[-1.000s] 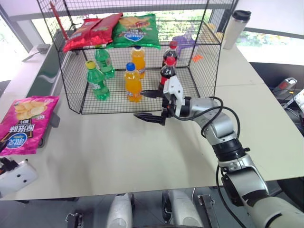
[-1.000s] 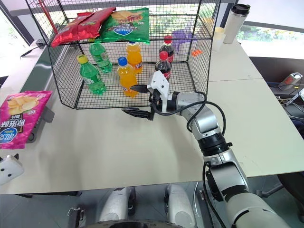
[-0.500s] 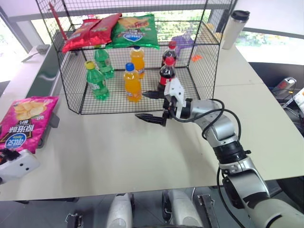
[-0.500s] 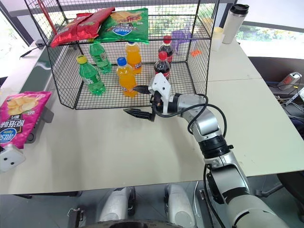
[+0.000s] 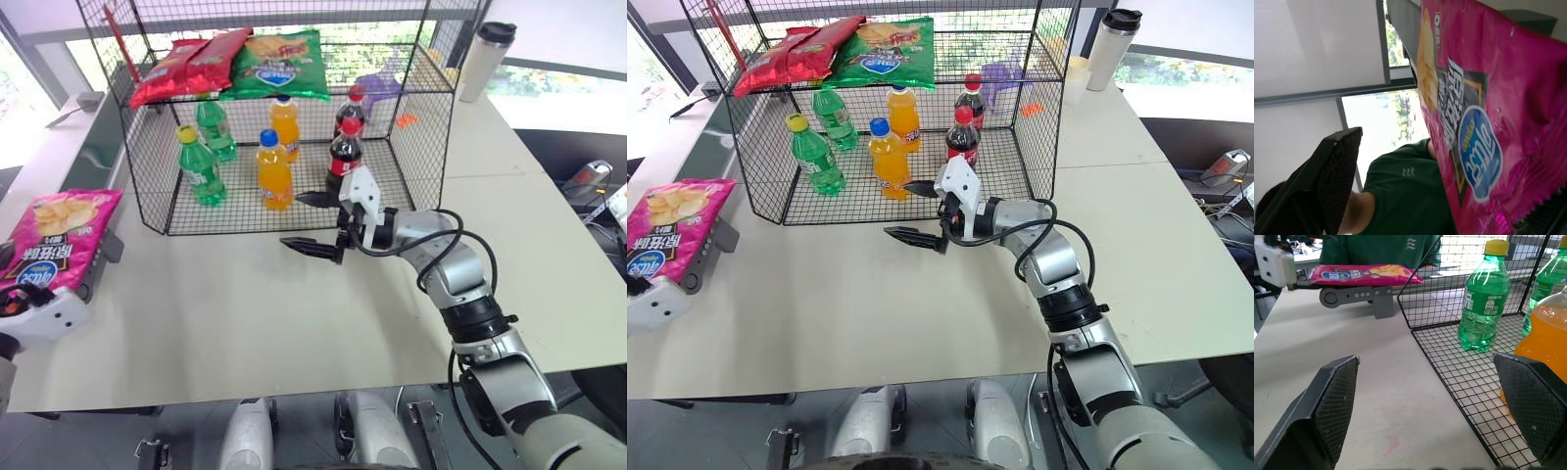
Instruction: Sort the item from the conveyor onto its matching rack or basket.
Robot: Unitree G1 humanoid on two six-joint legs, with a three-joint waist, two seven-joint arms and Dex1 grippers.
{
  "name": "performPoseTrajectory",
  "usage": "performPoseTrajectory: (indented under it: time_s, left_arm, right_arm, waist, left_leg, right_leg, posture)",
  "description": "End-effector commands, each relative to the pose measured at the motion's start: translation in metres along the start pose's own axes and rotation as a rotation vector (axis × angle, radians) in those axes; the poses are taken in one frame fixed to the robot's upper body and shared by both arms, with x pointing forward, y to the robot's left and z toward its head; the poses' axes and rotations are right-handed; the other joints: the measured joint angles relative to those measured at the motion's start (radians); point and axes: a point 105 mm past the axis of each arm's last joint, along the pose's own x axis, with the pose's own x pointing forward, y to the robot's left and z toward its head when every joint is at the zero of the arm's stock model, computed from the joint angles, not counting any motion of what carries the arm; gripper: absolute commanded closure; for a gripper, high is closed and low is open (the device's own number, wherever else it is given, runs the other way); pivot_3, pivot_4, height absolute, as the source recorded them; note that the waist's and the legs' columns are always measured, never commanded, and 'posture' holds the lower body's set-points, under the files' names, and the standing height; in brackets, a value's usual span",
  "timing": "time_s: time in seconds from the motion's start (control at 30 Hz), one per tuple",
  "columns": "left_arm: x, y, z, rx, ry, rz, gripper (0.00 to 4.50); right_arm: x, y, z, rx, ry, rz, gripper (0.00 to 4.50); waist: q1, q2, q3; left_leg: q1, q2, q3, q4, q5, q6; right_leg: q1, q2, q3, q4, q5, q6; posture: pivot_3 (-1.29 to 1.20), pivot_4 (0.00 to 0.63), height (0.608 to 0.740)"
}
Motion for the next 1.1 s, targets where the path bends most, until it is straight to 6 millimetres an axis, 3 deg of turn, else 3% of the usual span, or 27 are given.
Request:
performPoseTrajectory:
  time_s: [0.03, 0.07, 0.17, 0.4, 0.47, 0.67, 0.87, 1.0, 1.1]
  left_arm:
    - [0.005, -0.003, -0.004, -0.005, 0.015, -0.004, 0.07]
    - [0.006, -0.002, -0.003, 0.002, 0.015, 0.004, 0.07]
    - [0.012, 0.0, 0.001, 0.008, 0.002, 0.017, 0.88]
    - [0.015, 0.004, 0.008, 0.01, -0.023, 0.025, 3.89]
    - [0.016, 0.009, 0.009, 0.02, -0.028, 0.034, 4.46]
    - [0.017, 0.05, 0.012, 0.009, -0.03, 0.106, 4.46]
    - [0.006, 0.122, 0.012, -0.135, -0.066, 0.088, 4.46]
    - [-0.013, 0.152, 0.005, -0.367, -0.093, -0.028, 4.46]
    - [-0.035, 0.177, 0.005, -0.526, -0.134, -0.141, 4.46]
  right_arm:
    - [-0.001, 0.002, 0.014, -0.046, -0.039, -0.003, 0.0]
    - [-0.001, 0.002, 0.014, -0.046, -0.039, -0.004, 0.0]
    - [-0.002, 0.003, 0.014, -0.047, -0.038, -0.012, 0.0]
    - [-0.003, 0.002, 0.013, -0.053, -0.033, -0.026, 0.0]
    - [-0.003, 0.002, 0.012, -0.054, -0.03, -0.028, 0.0]
    - [-0.003, 0.0, 0.01, -0.059, -0.028, -0.04, 0.0]
    - [-0.01, -0.013, 0.014, -0.065, -0.036, -0.081, 0.0]
    - [-0.021, -0.028, 0.032, -0.028, -0.1, -0.111, 0.0]
    - [-0.037, -0.038, 0.058, 0.03, -0.183, -0.104, 0.0]
  waist:
    - [0.0, 0.0, 0.0]
    - [0.0, 0.0, 0.0]
    - [0.0, 0.0, 0.0]
    - [-0.001, 0.0, 0.0]
    - [-0.001, 0.0, 0.0]
    - [0.0, -0.001, 0.0]
    - [-0.002, -0.001, 0.0]
    - [-0.004, 0.0, 0.001]
    - [-0.005, 0.0, 0.001]
  left_leg:
    - [0.001, 0.0, 0.0, 0.0, 0.0, 0.0]
    - [0.002, 0.0, 0.0, 0.0, 0.0, 0.0]
    - [0.004, 0.0, 0.0, 0.0, 0.0, 0.0]
    - [0.004, 0.0, 0.0, 0.0, 0.0, 0.0]
    - [0.004, 0.0, 0.001, -0.001, 0.0, 0.0]
    - [0.004, 0.0, 0.001, -0.001, 0.0, 0.0]
    - [0.004, 0.001, 0.001, -0.001, 0.0, 0.0]
    - [0.004, 0.0, 0.001, -0.001, 0.0, 0.0]
    - [0.005, 0.001, 0.001, -0.001, 0.0, 0.0]
  right_leg:
    - [0.001, 0.0, 0.0, 0.0, 0.0, 0.0]
    - [0.001, 0.0, 0.0, 0.0, 0.0, 0.0]
    - [0.003, 0.0, 0.0, 0.0, 0.0, 0.0]
    - [0.004, 0.0, 0.0, 0.0, 0.0, 0.0]
    - [0.004, 0.0, 0.0, 0.0, 0.0, 0.0]
    - [0.004, 0.0, 0.0, 0.0, 0.0, 0.0]
    - [0.004, 0.0, 0.0, 0.0, 0.0, 0.0]
    - [0.004, 0.0, 0.0, -0.001, 0.0, 0.0]
    - [0.003, 0.002, 0.001, 0.0, 0.0, 0.0]
  posture:
    - [0.0, 0.15, 0.74]
    - [0.0, 0.15, 0.74]
    - [0.0, 0.15, 0.74]
    - [0.0, 0.15, 0.74]
    - [0.0, 0.15, 0.74]
    - [0.0, 0.15, 0.74]
    - [0.0, 0.15, 0.74]
    - [0.0, 0.15, 0.74]
    - [0.0, 0.15, 0.74]
